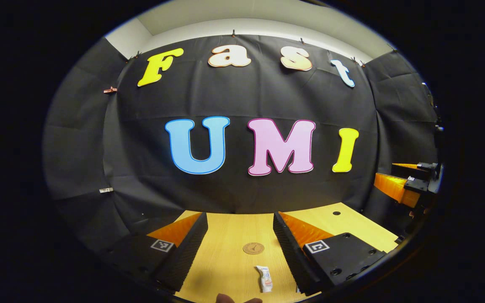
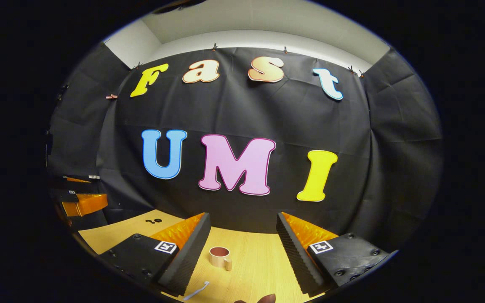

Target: Put the toothbrush and toothpaste on the desktop into the cup, then pick up the cup and place it on the coaster on the desktop.

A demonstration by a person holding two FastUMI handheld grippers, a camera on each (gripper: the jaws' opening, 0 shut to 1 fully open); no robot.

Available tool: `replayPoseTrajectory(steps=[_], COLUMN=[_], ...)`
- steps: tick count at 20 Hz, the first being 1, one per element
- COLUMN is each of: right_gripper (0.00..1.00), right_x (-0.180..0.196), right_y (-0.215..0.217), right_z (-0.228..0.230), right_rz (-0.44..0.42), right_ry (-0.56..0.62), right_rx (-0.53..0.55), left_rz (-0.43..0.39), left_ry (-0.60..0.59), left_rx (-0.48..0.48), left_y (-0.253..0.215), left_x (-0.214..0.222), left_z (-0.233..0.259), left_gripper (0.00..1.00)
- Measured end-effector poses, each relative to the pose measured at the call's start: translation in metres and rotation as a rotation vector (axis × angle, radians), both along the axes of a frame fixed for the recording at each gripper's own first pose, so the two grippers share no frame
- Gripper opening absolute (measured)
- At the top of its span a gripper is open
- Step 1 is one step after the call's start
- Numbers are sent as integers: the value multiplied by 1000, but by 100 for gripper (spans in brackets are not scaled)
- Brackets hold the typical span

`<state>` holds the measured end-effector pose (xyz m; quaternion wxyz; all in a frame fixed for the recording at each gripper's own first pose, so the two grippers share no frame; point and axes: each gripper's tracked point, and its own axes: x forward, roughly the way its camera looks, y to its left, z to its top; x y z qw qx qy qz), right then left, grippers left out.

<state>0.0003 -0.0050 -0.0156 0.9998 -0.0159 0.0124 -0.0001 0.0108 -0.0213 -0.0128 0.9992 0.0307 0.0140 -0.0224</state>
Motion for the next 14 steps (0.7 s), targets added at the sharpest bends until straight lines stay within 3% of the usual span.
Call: replayPoseTrajectory(steps=[6,11,12,14], right_gripper=[97,97,97,97], right_x=[-2,-2,-2,0], right_y=[-2,-8,-10,-14], right_z=[-11,-24,-27,-31], right_rz=[-1,-7,-6,-7], right_ry=[18,44,48,55], right_rx=[-17,-19,-23,-33], left_rz=[5,-14,-28,-52], left_ry=[146,395,458,568], left_rx=[21,3,-14,-45], left_y=[-14,-38,-44,-57], left_x=[24,45,48,52], left_z=[-49,-134,-154,-191], left_gripper=[98,96,92,96])
